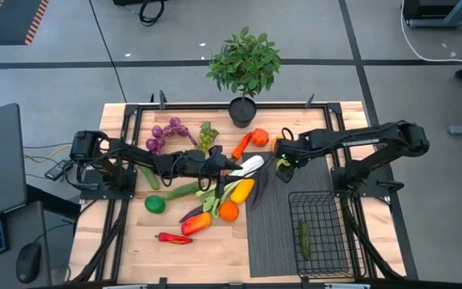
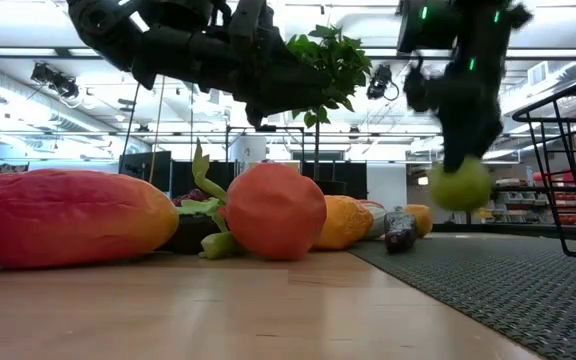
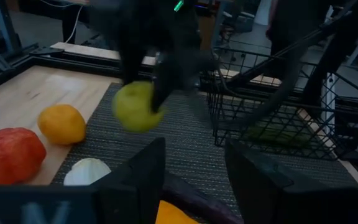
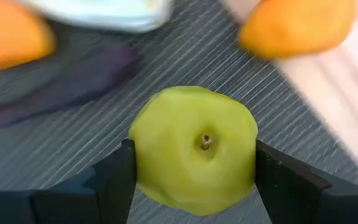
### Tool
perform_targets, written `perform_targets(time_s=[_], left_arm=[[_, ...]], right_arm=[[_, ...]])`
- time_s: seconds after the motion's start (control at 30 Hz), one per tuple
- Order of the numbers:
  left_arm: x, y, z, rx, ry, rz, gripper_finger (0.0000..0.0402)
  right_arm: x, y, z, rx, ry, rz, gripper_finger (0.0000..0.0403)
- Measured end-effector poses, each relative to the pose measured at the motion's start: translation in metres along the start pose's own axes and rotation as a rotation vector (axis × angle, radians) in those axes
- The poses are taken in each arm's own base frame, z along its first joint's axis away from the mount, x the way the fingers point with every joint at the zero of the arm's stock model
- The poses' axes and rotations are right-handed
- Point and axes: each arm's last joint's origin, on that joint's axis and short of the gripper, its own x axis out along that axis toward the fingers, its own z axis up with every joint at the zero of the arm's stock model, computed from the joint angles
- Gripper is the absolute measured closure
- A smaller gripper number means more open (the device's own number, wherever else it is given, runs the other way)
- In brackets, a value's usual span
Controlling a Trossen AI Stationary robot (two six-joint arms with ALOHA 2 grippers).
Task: Build produce basket
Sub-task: Put the peach into the black wire basket
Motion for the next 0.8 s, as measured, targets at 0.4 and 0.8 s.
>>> perform_targets(time_s=[0.4,0.8], left_arm=[[0.0,0.0,0.0,0.001,0.0,0.001,0.0228],[0.0,0.0,0.0,-0.036,-0.001,-0.002,0.0228]], right_arm=[[-0.136,0.053,-0.025,0.079,0.073,0.373,0.0119],[-0.139,0.077,-0.092,0.275,0.307,0.142,0.0093]])
